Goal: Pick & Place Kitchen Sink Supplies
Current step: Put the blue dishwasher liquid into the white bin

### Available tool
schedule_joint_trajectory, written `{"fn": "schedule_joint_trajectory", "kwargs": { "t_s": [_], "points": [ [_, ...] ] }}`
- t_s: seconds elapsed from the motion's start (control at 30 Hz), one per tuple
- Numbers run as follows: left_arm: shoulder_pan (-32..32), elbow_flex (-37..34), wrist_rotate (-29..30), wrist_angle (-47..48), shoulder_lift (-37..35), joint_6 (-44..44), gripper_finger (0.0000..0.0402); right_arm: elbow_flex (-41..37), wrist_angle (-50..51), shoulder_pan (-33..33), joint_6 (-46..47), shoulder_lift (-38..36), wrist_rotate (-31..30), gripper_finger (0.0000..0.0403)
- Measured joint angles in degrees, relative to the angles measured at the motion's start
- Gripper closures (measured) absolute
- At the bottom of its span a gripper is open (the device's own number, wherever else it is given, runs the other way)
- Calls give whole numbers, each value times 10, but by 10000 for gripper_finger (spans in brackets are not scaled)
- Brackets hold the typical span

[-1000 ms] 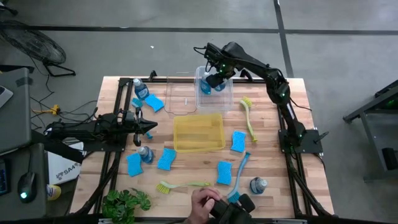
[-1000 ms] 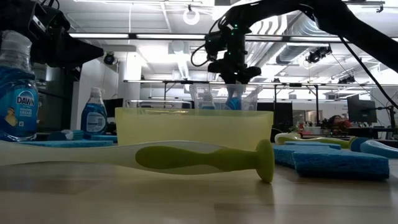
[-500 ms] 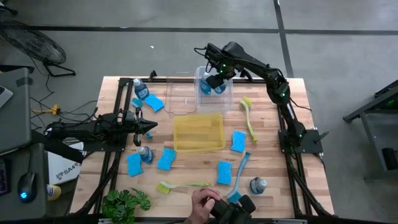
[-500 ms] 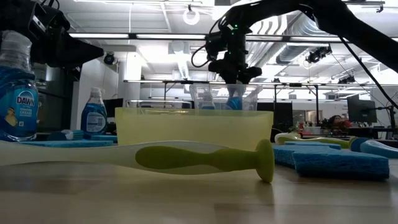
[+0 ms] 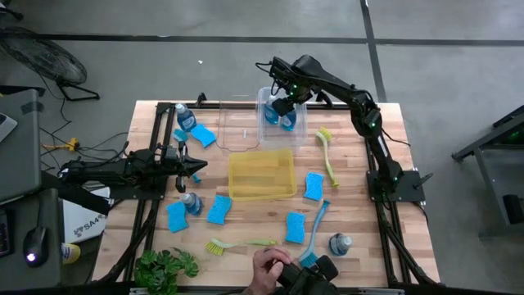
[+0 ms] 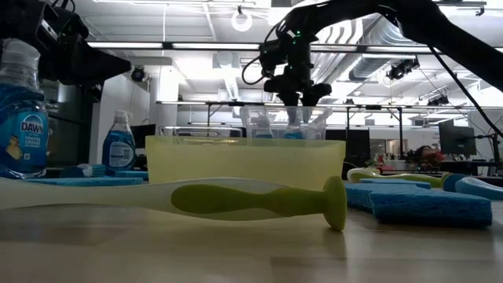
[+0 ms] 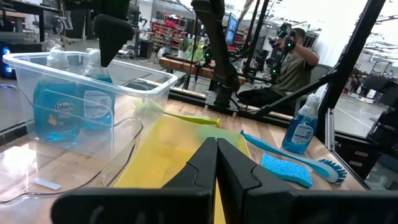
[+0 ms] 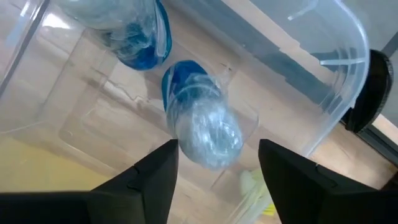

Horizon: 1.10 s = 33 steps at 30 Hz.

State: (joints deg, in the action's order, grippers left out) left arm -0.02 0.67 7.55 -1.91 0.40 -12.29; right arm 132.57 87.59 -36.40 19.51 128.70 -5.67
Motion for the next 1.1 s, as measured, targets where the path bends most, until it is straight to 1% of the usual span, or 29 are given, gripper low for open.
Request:
{"fn": "schedule_joint_trajectory", "kwargs": {
  "t_s": [0.13,0.33,0.57,0.8,0.97,1.1],
  "points": [
    [0,0,0,0,0,0,400,1,-1,0,0,0,-1,183],
    [0,0,0,0,0,0,400,24,0,-1,-3,-3,0,183],
    [0,0,0,0,0,0,400,21,7,-2,-1,-41,1,182],
    [0,0,0,0,0,0,400,21,24,15,10,-87,1,182],
    [0,0,0,0,0,0,400,-4,24,38,42,-126,0,183],
    [0,0,0,0,0,0,400,-64,24,62,68,-171,2,183]
  ]
}}
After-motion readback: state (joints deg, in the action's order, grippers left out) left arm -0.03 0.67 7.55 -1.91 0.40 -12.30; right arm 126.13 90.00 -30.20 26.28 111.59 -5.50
